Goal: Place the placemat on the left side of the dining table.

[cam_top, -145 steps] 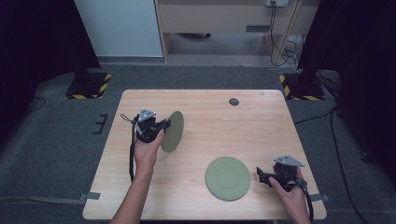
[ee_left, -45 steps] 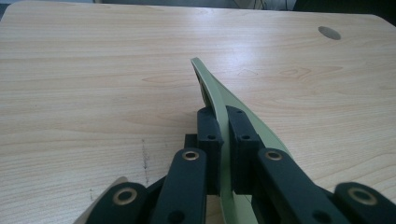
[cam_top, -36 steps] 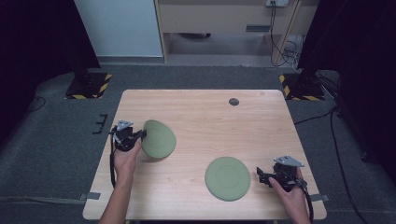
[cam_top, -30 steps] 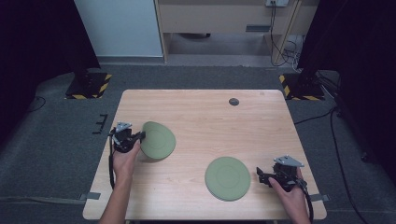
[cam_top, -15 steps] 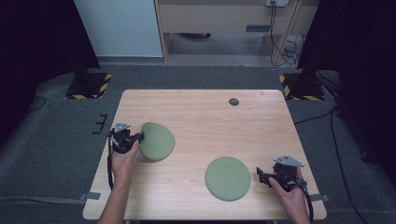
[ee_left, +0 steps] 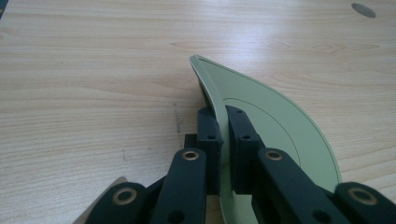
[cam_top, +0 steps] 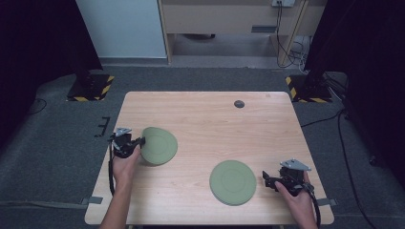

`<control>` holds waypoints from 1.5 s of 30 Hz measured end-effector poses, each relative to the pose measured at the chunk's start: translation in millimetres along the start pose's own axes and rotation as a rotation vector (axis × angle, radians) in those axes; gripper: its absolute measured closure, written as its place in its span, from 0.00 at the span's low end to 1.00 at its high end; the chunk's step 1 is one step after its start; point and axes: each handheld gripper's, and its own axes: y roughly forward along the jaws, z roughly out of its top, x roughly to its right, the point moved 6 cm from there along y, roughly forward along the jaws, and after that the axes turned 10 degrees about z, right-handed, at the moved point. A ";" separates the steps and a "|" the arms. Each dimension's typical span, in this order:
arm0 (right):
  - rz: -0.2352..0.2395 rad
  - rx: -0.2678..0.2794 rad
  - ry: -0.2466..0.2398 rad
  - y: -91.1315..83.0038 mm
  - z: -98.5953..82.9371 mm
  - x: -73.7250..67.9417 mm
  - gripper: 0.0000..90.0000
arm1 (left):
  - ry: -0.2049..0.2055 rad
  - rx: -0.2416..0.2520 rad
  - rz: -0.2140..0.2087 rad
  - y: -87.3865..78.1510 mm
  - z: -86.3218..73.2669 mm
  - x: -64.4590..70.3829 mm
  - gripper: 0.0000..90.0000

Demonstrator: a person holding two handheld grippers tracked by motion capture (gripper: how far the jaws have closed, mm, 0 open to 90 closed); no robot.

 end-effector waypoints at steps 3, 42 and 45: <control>0.001 -0.002 -0.001 0.1 -0.2 -0.3 0.05 | -0.006 -0.003 0.006 -0.1 -0.7 -3.4 0.95; -0.002 -0.004 -0.001 0.0 -0.5 -0.1 0.05 | 0.294 -0.013 -0.146 -14.1 -26.6 82.6 0.08; -0.002 -0.003 -0.002 0.0 -0.5 0.1 0.05 | 0.316 -0.018 -0.162 -15.8 -32.8 91.1 0.08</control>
